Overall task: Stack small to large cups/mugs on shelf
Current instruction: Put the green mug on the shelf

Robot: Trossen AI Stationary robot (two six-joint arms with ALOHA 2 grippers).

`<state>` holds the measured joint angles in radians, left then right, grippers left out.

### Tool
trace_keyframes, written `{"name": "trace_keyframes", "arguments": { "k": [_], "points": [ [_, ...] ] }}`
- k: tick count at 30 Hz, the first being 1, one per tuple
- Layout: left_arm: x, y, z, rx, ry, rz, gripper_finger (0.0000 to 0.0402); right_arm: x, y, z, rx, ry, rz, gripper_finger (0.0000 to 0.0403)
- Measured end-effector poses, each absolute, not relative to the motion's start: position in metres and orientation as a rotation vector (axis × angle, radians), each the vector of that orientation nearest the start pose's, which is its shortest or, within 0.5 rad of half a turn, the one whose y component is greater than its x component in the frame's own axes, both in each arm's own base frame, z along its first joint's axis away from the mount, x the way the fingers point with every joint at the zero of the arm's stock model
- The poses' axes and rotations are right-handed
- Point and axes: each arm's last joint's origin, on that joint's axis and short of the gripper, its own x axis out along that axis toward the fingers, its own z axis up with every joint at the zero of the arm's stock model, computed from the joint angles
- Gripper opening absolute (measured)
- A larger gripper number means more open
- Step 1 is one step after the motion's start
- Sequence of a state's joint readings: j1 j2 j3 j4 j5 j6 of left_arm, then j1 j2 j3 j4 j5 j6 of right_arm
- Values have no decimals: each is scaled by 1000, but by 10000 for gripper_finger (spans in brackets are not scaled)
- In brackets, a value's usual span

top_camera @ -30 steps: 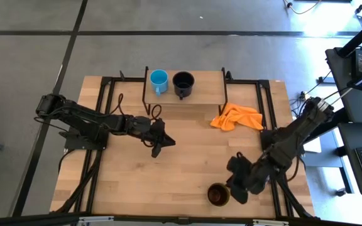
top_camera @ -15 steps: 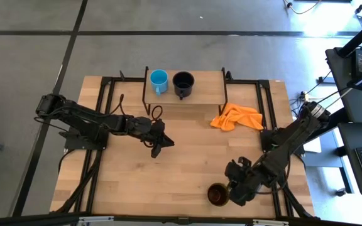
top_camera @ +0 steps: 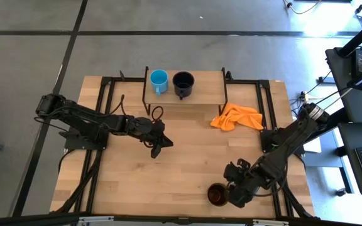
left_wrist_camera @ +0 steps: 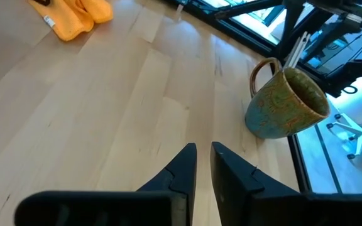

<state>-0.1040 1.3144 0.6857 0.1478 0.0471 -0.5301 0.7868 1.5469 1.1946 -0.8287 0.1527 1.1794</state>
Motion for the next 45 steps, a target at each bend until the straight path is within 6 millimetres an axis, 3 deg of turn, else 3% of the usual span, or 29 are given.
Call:
{"name": "trace_keyframes", "arguments": {
  "k": [10,16,23,28,38,45],
  "points": [
    [270,-30,218,-504,513,-16,41,229,213,233,491,1219,-157,190],
    [270,-30,218,-506,517,-27,41,244,210,214,475,1243,-228,186],
    [270,-32,218,-511,533,-86,41,264,201,199,522,1253,-265,118],
    [270,-33,218,-503,536,-99,41,274,185,199,553,1237,-323,42],
    [270,-33,218,-479,538,-105,41,299,141,200,776,1148,-557,42],
    [270,-33,218,-453,536,-111,41,312,107,202,876,850,-867,45]
  ]
}}
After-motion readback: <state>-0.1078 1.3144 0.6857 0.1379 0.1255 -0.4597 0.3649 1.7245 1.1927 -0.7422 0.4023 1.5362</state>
